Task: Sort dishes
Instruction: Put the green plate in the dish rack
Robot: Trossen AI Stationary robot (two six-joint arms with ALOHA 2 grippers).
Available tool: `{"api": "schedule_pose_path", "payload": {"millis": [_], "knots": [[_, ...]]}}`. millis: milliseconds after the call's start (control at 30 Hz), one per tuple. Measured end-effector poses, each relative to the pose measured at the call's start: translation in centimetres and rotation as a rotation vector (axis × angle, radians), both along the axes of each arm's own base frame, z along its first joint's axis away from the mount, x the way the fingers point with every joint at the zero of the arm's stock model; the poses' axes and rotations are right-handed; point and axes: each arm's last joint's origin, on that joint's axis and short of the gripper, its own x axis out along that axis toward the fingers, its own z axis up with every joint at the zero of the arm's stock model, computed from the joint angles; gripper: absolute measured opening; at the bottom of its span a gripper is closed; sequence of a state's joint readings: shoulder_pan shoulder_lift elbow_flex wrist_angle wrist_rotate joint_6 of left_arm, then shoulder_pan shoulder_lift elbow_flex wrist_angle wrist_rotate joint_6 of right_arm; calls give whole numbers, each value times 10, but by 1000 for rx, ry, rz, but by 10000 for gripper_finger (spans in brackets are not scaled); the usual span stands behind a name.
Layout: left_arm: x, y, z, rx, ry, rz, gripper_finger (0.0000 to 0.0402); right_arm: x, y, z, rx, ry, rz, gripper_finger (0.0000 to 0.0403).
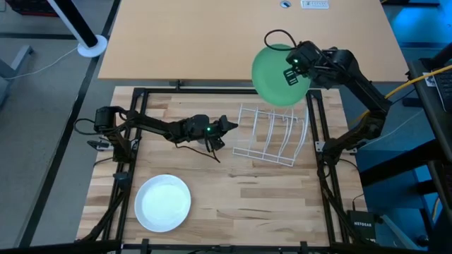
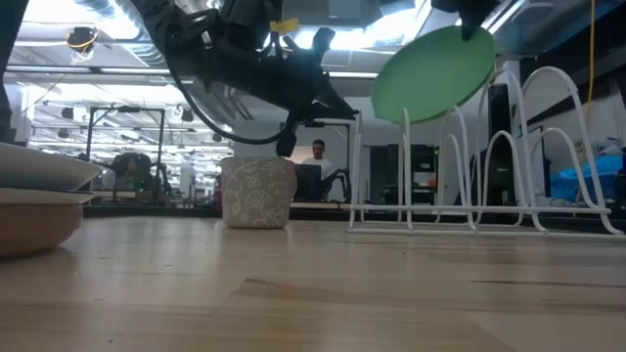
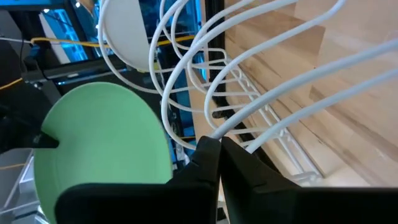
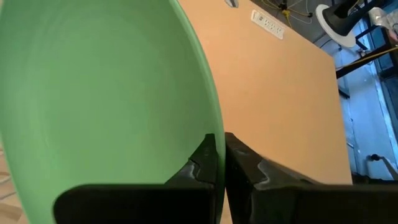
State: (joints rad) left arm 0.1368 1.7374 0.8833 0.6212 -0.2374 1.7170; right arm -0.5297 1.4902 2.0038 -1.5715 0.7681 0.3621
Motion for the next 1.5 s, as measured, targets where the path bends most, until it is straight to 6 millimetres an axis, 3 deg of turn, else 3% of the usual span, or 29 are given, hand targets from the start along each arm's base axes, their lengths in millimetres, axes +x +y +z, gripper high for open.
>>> {"api": "schedule_pose_path", "payload": {"millis": [433,700,933,1300,1500], "knots": [[-1,-2,1,18,-4,111,2,-9,7,24,-15,-115,37,12],[0,-7,1,31,-3,158,1,-30,20,45,-31,-238,72,10],[-1,-6,1,31,-9,213,3,-41,29,50,14,-343,89,10],[-3,-5,0,-130,-96,316,4,-38,33,48,151,-441,175,10],[-2,-7,1,-151,-118,314,42,-38,33,49,145,-435,173,10]]}}
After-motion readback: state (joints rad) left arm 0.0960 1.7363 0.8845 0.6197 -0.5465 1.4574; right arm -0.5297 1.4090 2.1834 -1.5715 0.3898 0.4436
